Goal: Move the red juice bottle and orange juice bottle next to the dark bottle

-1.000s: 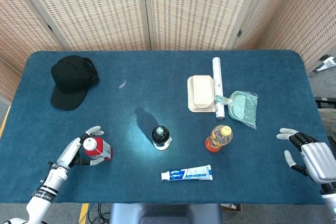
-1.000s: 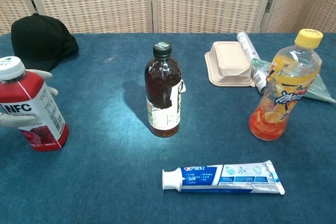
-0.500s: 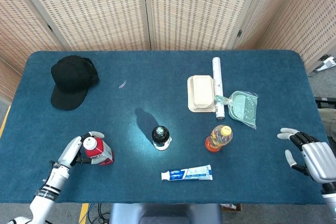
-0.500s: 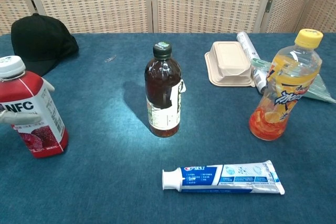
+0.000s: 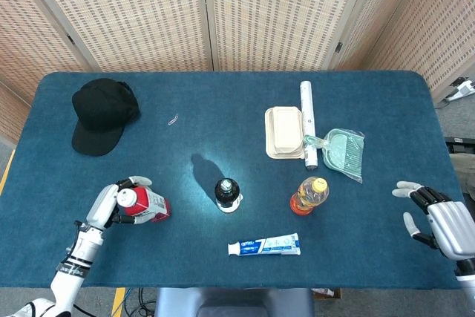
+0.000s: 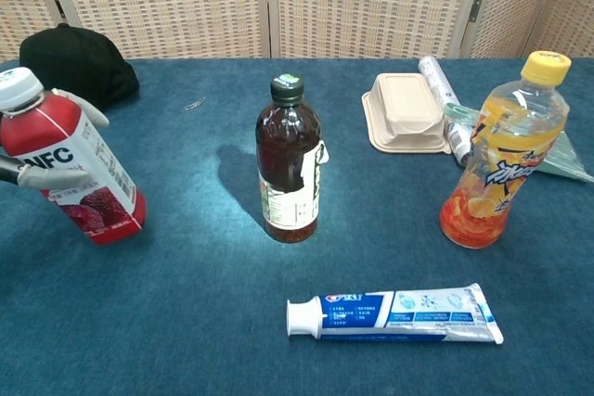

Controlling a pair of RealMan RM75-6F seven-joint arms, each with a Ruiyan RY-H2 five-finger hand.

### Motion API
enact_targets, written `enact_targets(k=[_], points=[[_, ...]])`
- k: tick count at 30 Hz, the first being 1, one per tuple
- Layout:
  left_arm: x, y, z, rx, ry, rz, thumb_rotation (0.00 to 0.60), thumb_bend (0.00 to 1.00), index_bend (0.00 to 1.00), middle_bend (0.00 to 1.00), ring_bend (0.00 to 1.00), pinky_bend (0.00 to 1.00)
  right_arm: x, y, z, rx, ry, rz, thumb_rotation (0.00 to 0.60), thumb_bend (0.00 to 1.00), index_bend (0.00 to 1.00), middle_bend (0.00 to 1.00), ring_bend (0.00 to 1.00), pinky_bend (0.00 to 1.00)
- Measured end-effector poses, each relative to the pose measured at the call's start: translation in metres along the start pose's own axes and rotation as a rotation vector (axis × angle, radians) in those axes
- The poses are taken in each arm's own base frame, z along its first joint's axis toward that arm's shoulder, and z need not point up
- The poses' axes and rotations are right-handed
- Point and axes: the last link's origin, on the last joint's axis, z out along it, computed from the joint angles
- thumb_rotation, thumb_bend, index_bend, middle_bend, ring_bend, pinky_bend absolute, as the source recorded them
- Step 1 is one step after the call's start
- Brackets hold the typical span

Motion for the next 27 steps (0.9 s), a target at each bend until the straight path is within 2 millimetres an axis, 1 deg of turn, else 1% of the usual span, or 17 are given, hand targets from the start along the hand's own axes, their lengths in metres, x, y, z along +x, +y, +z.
enact_targets(k=[5,13,20,27], points=[[-0.001,0.003,0.012,0.006,-0.024,0.050,0.600,0.02,0.60,0.57,0.37,0.30,0.000,0.000,0.000,-0.001,0.001,0.000,0.600,0.53,0.33,0.27,0.28,0.43],[-0.006,0.015,0.031,-0.022,-0.045,0.098,0.600,0.02,0.60,0.57,0.37,0.30,0.001,0.001,0.000,-0.006,-0.002,-0.001,0.600,0.53,0.33,0.27,0.28,0.43],[-0.013,0.018,0.037,-0.023,-0.064,0.116,0.600,0.02,0.60,0.57,0.37,0.30,0.001,0.002,0.000,-0.010,-0.001,0.000,0.600,0.53,0.33,0.27,0.28,0.43],[-0.024,0.025,0.045,-0.032,-0.087,0.124,0.600,0.02,0.59,0.57,0.37,0.30,0.001,0.001,0.000,-0.010,-0.008,-0.001,0.600,0.53,0.33,0.27,0.28,0.43]])
